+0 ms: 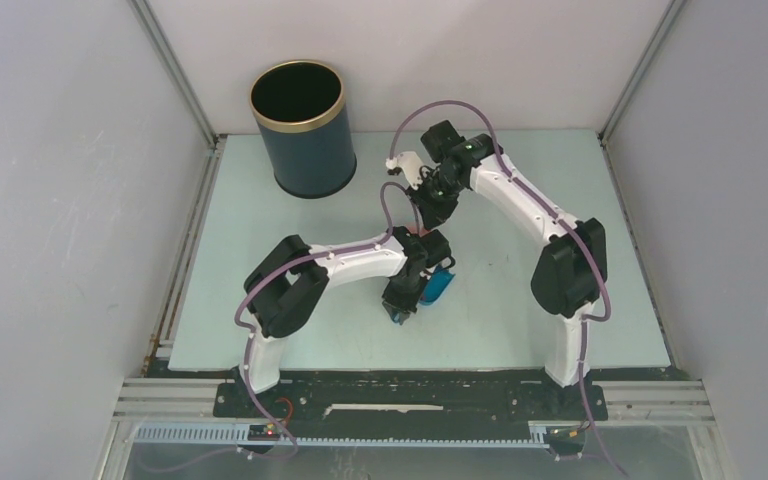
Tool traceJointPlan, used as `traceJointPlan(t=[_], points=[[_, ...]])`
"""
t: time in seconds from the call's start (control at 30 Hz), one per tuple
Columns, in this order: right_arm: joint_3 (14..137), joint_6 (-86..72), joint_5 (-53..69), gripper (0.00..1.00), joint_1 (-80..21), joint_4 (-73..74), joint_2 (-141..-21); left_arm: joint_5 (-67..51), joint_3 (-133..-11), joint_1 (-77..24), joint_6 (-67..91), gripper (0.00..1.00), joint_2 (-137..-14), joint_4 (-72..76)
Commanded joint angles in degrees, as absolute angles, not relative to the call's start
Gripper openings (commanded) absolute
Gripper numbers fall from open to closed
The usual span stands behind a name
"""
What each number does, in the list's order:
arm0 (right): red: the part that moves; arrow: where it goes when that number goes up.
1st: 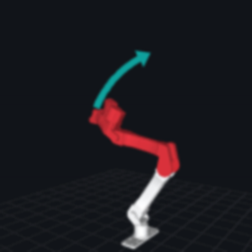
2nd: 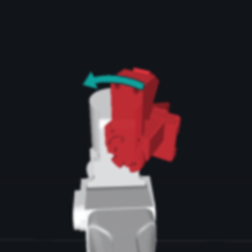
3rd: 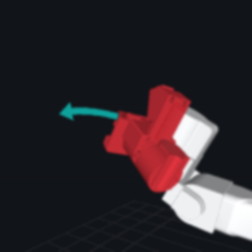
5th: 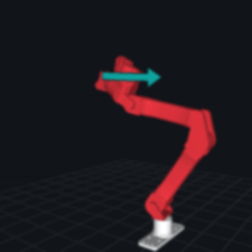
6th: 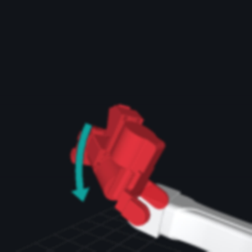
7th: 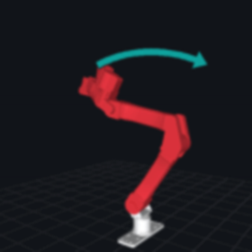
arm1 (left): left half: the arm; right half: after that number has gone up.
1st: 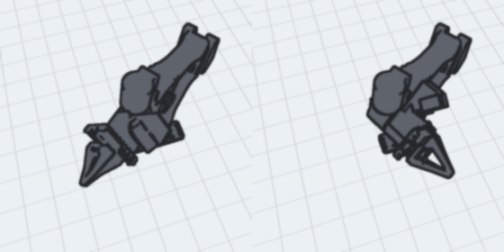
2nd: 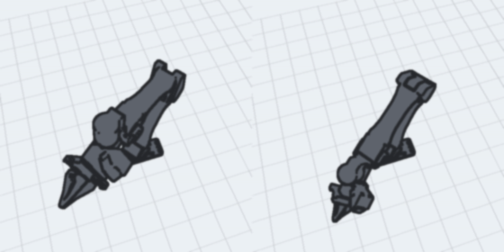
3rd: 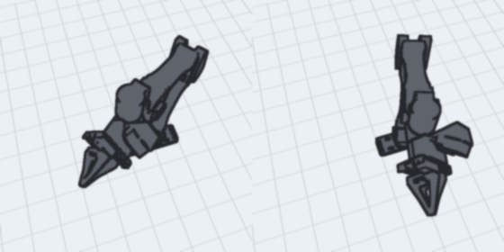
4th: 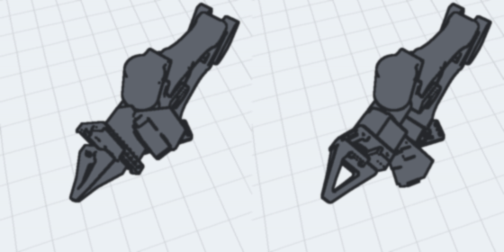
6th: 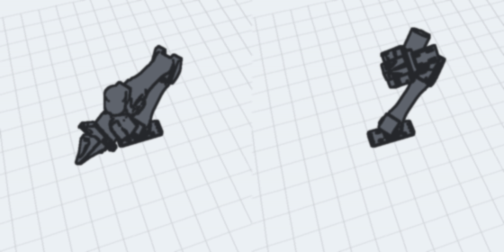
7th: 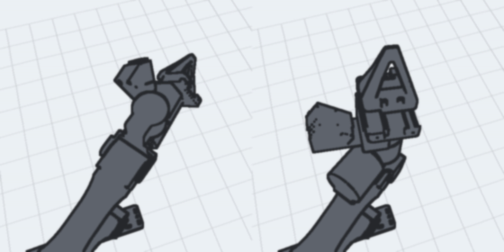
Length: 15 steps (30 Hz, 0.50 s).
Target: Sweep away the paper scraps from the table
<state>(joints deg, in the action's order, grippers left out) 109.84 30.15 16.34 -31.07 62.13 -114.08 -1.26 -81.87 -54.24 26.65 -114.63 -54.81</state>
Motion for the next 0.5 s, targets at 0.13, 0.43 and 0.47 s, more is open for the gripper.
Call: traceJointPlan(t=[0.13,0.43,0.47], points=[[110.8,20.4,25.3,0.00,-32.1,70.1,-104.9,-0.5,-83.1,-53.8,25.8,0.00,-115.0,-53.4],[112.8,21.4,14.5,0.00,-27.2,67.2,-100.5,2.7,-83.2,-54.5,25.0,0.00,-111.8,-50.0],[113.6,21.5,14.2,0.00,-25.5,67.4,-100.1,3.4,-83.1,-54.5,25.0,0.00,-111.6,-49.5]])
